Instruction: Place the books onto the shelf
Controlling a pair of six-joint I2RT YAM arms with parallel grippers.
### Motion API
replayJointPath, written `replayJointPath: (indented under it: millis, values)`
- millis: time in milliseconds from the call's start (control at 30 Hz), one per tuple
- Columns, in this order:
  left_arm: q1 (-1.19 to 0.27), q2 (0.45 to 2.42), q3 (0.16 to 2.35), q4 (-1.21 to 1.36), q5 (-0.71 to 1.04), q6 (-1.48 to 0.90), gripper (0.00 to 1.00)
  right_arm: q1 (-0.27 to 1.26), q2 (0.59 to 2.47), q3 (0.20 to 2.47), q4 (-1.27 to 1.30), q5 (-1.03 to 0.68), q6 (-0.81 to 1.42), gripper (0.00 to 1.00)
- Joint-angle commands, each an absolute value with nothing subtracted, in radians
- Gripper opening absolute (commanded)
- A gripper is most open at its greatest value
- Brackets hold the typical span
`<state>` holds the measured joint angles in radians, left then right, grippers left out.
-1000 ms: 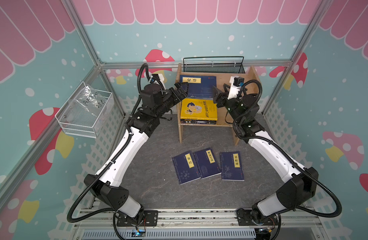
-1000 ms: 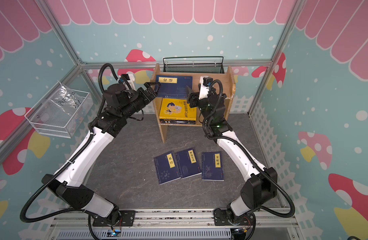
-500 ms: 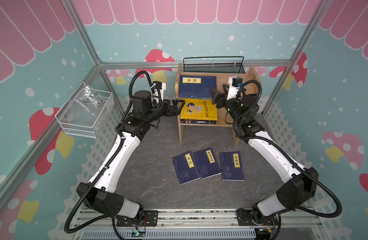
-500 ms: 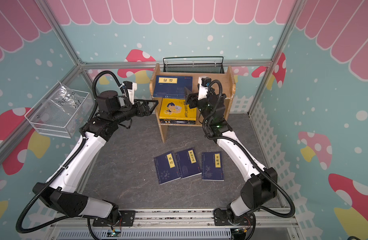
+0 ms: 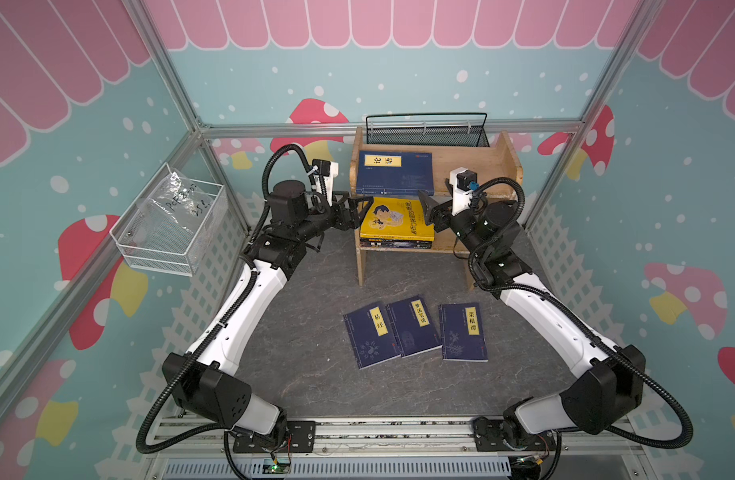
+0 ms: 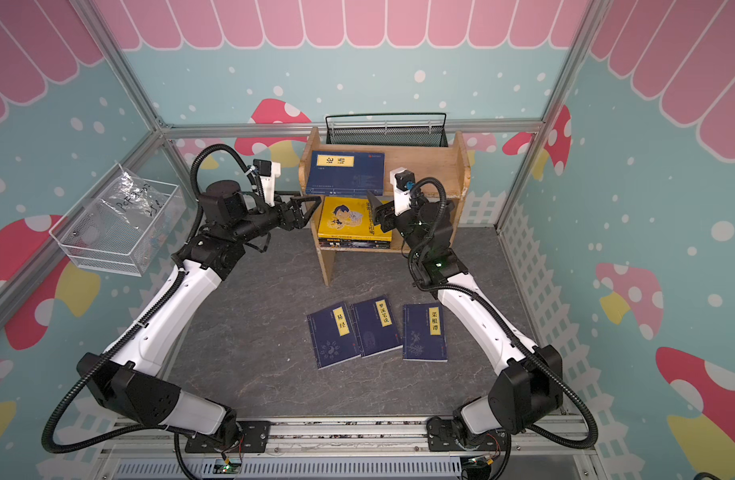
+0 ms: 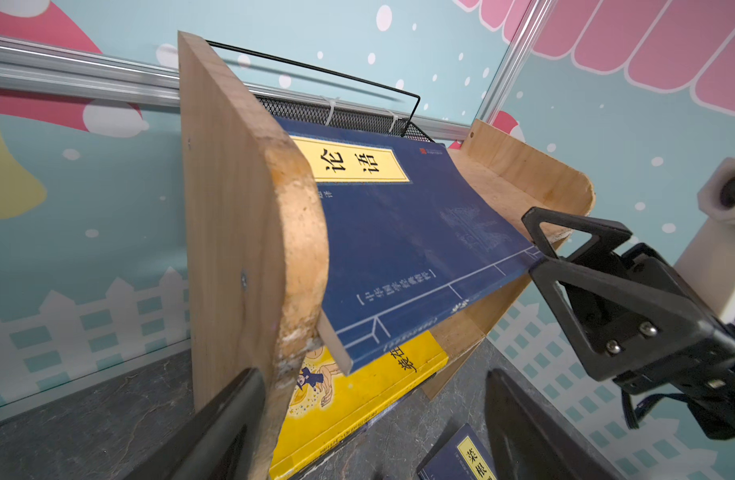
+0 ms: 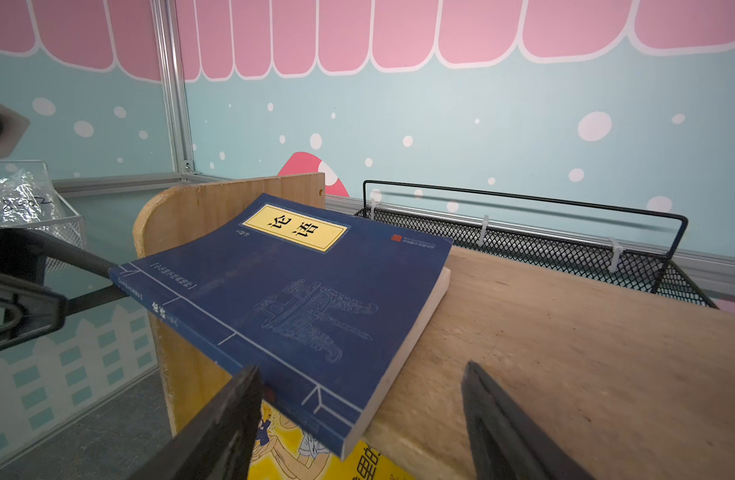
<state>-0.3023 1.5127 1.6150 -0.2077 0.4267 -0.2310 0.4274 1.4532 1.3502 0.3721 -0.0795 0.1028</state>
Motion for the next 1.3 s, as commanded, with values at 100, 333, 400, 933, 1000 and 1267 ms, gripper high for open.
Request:
replayJointPath:
  millis: [100,333,400,933,1000,1267]
  values:
    - [-0.301,1.532,1.607,-0.152,0.362,-0.208,0.76,0.431,1.462,1.339,0.387,-0.047,0.071,0.76]
    - [-0.302,1.563,1.624,-0.143,0.326,-0.209,0.66,0.431,1.498,1.36,0.398,-0.044,0.086,0.74]
    - [-0.301,1.57,1.626,-0.14,0.317,-0.206,0.64,0.432,1.507,1.367,0.398,-0.043,0.087,0.74]
    - [-0.296,1.55,1.582,-0.064,0.313,-0.233,0.58,0.432,1.554,1.392,0.394,-0.076,0.075,0.69]
    - [-0.296,1.542,1.576,-0.059,0.322,-0.235,0.6,0.434,1.55,1.384,0.393,-0.077,0.068,0.72]
    - [-0.296,1.502,1.546,-0.055,0.323,-0.235,0.64,0.436,1.472,1.353,0.357,-0.088,0.065,0.77]
